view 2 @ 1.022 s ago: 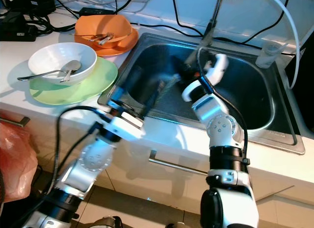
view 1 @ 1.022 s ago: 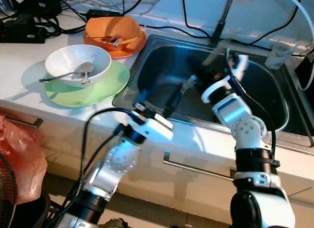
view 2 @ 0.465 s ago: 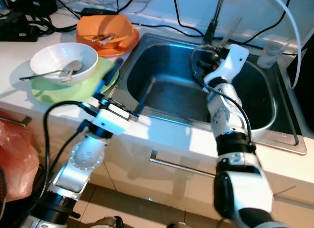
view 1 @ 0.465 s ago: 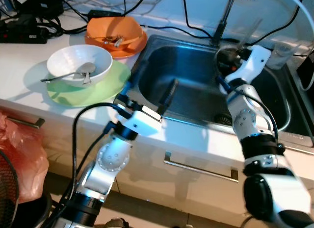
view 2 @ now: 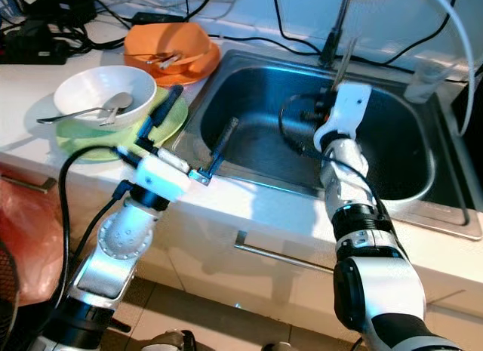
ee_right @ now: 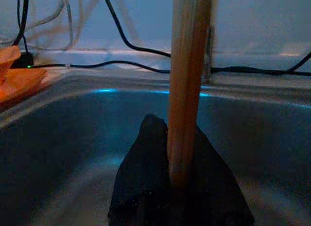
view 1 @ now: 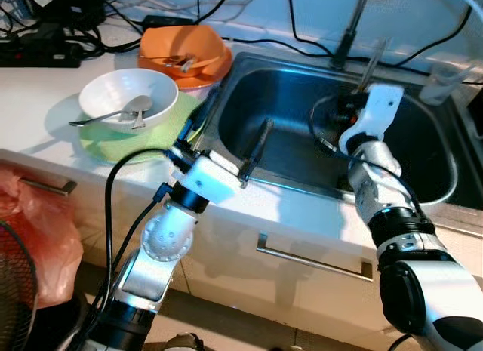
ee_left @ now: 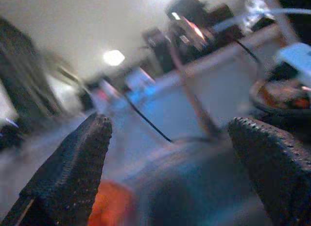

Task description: Kitchen organization

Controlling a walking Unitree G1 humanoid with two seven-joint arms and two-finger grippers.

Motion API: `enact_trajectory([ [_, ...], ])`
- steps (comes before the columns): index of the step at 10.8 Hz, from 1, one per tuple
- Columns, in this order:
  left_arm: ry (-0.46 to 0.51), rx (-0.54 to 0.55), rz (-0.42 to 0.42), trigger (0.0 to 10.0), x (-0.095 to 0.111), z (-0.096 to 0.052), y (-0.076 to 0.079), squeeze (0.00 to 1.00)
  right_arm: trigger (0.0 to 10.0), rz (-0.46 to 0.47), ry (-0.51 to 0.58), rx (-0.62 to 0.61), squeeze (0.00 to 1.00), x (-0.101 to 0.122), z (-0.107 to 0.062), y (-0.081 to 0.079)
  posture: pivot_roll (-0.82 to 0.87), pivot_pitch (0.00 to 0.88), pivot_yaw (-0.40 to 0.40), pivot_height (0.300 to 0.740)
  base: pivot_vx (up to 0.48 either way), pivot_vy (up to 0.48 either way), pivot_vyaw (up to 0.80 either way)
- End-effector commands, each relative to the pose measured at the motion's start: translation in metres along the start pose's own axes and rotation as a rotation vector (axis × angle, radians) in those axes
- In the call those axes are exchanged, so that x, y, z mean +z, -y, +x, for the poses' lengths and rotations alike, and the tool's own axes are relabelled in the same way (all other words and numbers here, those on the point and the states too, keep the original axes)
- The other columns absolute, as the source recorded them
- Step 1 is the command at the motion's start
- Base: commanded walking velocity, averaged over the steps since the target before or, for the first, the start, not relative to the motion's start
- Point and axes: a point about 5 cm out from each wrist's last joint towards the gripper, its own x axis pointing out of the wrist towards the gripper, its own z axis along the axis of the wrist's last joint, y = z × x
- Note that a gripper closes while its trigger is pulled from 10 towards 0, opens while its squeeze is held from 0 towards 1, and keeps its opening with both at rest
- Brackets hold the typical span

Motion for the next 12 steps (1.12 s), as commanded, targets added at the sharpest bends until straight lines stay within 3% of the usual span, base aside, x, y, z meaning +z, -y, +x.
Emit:
enact_trajectory([
  [1, -0.05, -0.048, -0.086, 10.0, -0.002, -0.002, 0.003, 1.0, 10.0, -0.013, 0.038, 0.0, 0.0, 0.011, 0.005, -0.001, 0.08, 0.111, -0.017, 0.74, 0.0, 0.0, 0.0],
  [6, -0.258, -0.167, -0.326, 10.0, -0.016, -0.005, -0.012, 1.0, 10.0, -0.036, 0.037, 0.017, 0.0, 0.006, 0.004, -0.001, 0.09, 0.115, -0.005, 0.74, 0.0, 0.0, 0.0],
  [7, -0.294, -0.217, -0.312, 10.0, -0.019, -0.008, -0.013, 1.0, 10.0, -0.055, 0.011, 0.023, 0.0, 0.002, 0.003, 0.0, 0.1, 0.119, -0.002, 0.74, 0.0, 0.0, 0.0],
  [8, -0.311, -0.232, -0.312, 10.0, -0.02, -0.009, -0.015, 1.0, 10.0, -0.061, -0.014, 0.04, 0.45, -0.005, 0.001, -0.002, 0.11, 0.122, -0.002, 0.74, 0.0, 0.0, 0.0],
  [9, -0.334, -0.226, -0.318, 10.0, -0.02, -0.01, -0.019, 1.0, 10.0, -0.05, -0.029, 0.057, 1.0, -0.009, 0.0, -0.005, 0.12, 0.124, -0.003, 0.74, 0.0, 0.0, 0.0],
  [12, -0.356, -0.228, -0.318, 10.0, -0.021, -0.011, -0.021, 1.0, 10.0, -0.029, -0.023, 0.09, 1.0, -0.009, 0.001, -0.014, 0.12, 0.121, 0.0, 0.74, 0.0, 0.0, 0.0],
])
